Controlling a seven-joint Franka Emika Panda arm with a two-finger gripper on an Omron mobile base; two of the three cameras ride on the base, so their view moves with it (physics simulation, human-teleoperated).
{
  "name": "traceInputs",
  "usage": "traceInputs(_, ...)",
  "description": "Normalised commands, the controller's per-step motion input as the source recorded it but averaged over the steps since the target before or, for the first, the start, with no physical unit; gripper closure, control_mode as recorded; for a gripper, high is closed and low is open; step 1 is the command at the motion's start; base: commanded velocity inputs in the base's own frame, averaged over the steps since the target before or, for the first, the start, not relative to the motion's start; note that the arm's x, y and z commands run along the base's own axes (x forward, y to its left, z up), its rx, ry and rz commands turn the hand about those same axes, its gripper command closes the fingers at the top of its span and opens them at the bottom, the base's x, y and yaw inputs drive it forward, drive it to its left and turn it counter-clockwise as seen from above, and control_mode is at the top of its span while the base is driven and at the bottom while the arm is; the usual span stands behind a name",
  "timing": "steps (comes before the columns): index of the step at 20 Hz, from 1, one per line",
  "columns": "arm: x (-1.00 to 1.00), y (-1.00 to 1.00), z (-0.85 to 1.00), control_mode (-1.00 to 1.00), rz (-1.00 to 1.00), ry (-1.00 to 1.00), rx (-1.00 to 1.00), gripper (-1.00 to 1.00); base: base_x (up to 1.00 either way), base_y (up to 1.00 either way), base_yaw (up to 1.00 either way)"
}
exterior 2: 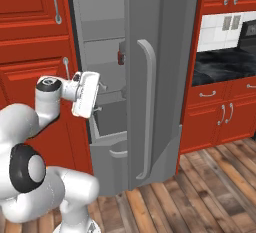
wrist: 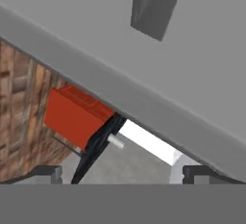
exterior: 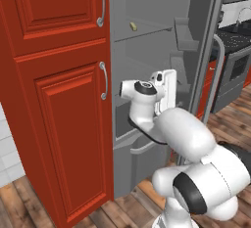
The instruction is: Retrieve the butter from the fridge and place it on a plate on the dining table. Then retrieve the butter knife by the fridge and place it near the plate.
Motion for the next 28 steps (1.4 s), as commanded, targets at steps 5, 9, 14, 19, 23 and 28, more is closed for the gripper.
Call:
traceInputs(5, 0.31, -0.47, 0.0, -1.0, 0.0, 0.3, -0.08, -1.0, 0.0, 0.0, 0.0)
traceInputs(9, 0.33, -0.45, 0.0, -1.0, 0.0, 0.29, 0.0, -1.0, 0.0, 0.0, 0.0)
traceInputs(14, 0.43, -0.05, 0.0, -1.0, 0.01, 0.29, -0.04, -1.0, 0.0, 0.0, 0.0)
traceInputs(19, 0.17, -0.17, 0.0, -1.0, 0.0, 0.23, -0.03, -1.0, 0.0, 0.0, 0.0)
traceInputs(23, -0.01, -0.65, 0.0, -1.0, 0.0, 0.24, -0.02, -1.0, 0.0, 0.0, 0.0)
traceInputs(28, -0.21, -0.91, 0.0, -1.0, 0.0, 0.19, 0.0, -1.0, 0.0, 0.0, 0.0)
